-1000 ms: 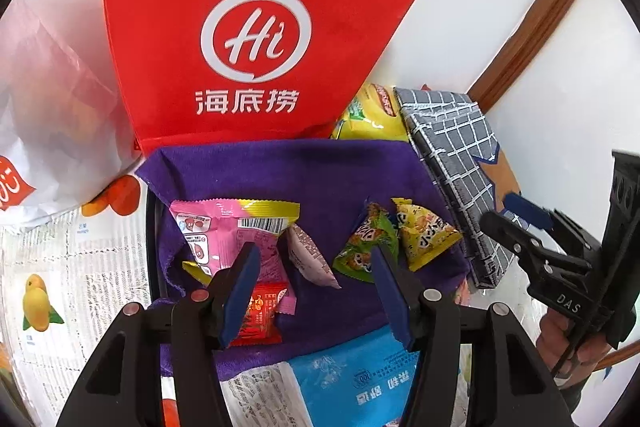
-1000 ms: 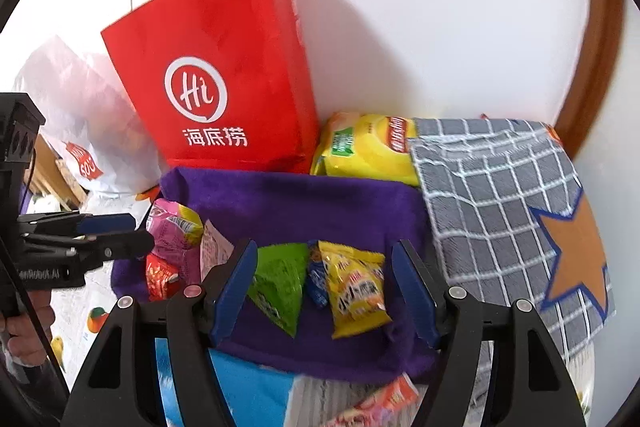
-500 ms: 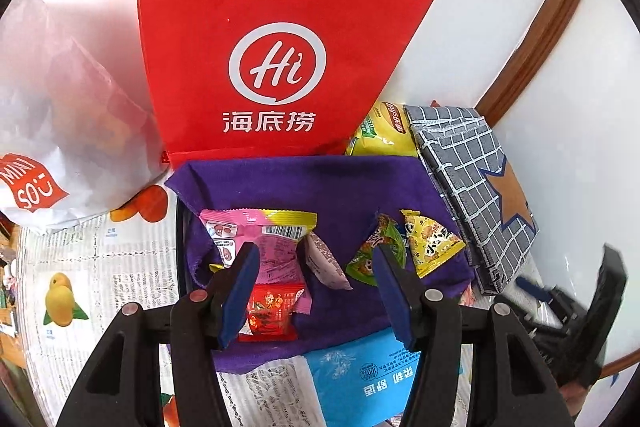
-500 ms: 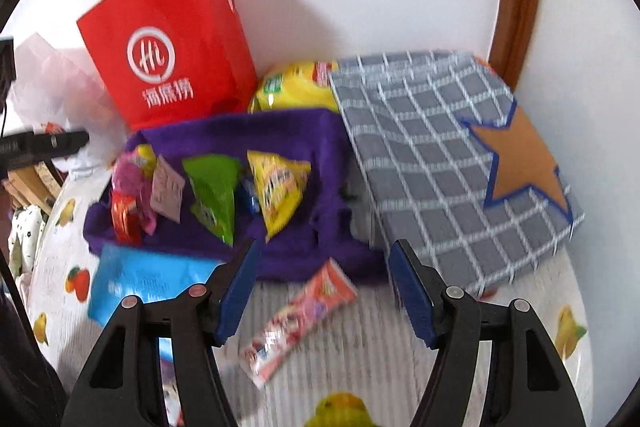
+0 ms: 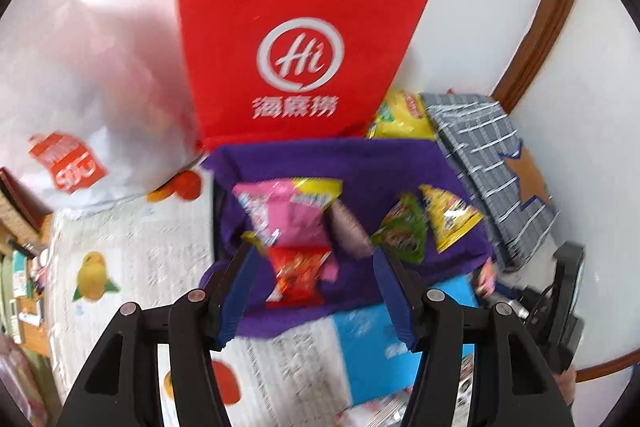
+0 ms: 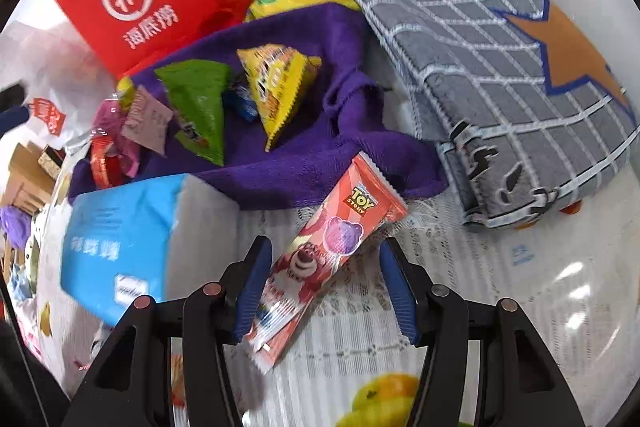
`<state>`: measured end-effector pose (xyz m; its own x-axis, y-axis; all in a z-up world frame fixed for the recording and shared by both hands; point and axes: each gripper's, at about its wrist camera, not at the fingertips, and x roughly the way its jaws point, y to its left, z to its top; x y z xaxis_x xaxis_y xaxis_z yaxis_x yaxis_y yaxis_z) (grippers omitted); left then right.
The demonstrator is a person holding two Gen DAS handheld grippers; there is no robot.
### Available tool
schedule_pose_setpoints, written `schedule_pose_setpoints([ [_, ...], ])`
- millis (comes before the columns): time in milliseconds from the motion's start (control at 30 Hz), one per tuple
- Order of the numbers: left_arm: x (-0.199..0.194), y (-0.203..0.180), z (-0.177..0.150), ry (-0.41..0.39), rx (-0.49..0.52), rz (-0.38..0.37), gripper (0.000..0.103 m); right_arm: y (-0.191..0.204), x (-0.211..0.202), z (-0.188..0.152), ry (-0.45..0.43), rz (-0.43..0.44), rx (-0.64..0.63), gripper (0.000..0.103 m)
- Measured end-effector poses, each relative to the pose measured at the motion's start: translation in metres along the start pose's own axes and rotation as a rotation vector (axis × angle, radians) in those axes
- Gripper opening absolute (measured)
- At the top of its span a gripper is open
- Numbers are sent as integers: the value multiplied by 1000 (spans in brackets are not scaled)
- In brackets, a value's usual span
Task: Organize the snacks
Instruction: 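Withdraw both tools from the towel toward the remaining snacks, then grasp the pink TOY lollipop stick with the right tool while the left grasps a white wrapper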
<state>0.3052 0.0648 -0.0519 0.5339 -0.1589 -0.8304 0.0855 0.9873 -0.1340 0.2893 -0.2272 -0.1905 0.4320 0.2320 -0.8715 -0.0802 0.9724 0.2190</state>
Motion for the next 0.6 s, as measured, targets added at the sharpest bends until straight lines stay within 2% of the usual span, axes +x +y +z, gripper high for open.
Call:
schedule_pose_setpoints([
  [100, -4, 7, -23, 16, -32, 14, 58, 3, -1, 0, -20, -12, -12, 51],
  [167, -4, 8, -41, 32, -36, 15, 58, -1, -3, -1, -30, -19, -13, 33],
  [267, -2, 3, -69, 64, -40, 4, 58, -11, -10, -3, -17, 15, 10, 23],
  [433, -1, -19, -110, 99, 14, -86, 58, -22, -38, -15, -52, 35, 14, 20],
  [600, 8, -50, -142, 136, 111, -107, 58, -24, -59, -32, -68, 45, 0, 20],
])
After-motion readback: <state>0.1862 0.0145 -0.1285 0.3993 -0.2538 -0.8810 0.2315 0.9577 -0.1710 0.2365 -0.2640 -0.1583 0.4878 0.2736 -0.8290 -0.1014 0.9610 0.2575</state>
